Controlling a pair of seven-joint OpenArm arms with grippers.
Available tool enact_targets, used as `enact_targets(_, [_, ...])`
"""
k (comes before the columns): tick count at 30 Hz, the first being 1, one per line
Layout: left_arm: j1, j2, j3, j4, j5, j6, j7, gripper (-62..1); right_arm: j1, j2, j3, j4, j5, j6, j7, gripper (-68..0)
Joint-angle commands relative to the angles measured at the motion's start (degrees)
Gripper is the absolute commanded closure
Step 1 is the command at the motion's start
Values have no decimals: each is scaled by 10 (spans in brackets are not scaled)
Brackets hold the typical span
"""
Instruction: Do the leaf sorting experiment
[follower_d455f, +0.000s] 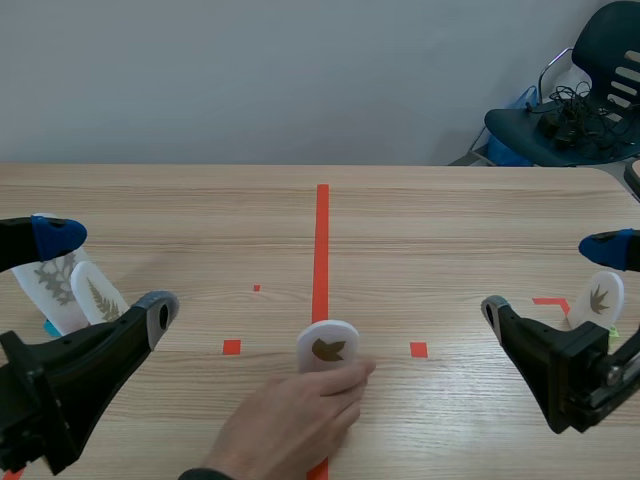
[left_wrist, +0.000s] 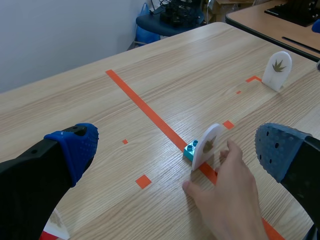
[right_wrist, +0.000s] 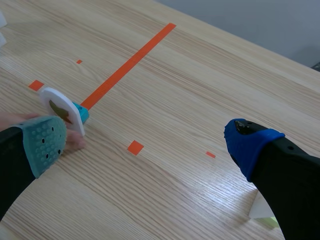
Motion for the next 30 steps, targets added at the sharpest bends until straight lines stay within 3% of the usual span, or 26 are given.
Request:
enact_targets(1, [0, 3, -2, 2, -3, -2, -6, -623, 21, 6, 7, 9, 2, -2, -7, -679])
enact_targets(6, [-1, 3, -2, 2, -3, -2, -6, -623, 73, 6, -11, 5, 2, 14, -53, -679])
enact_targets(11, [-1, 3, -2, 2, -3, -2, -6, -623, 153, 4, -95, -37, 2, 13, -57, -679])
enact_targets(17, [-1, 3, -2, 2, -3, -2, -6, -623, 270, -40, -219, -174, -37, 13, -43, -679])
enact_targets(25, [-1, 3, -2, 2, -3, -2, -6, -623, 373, -108, -342, -330, -138, 13, 10, -679])
enact_targets(28, [-1, 3, -2, 2, -3, -2, -6, -623, 389, -121, -374, -361, -144, 12, 27, -635])
enact_targets(30, [-1, 3, -2, 2, -3, -2, -6, -623, 394, -126, -388, -370, -149, 11, 28, -559])
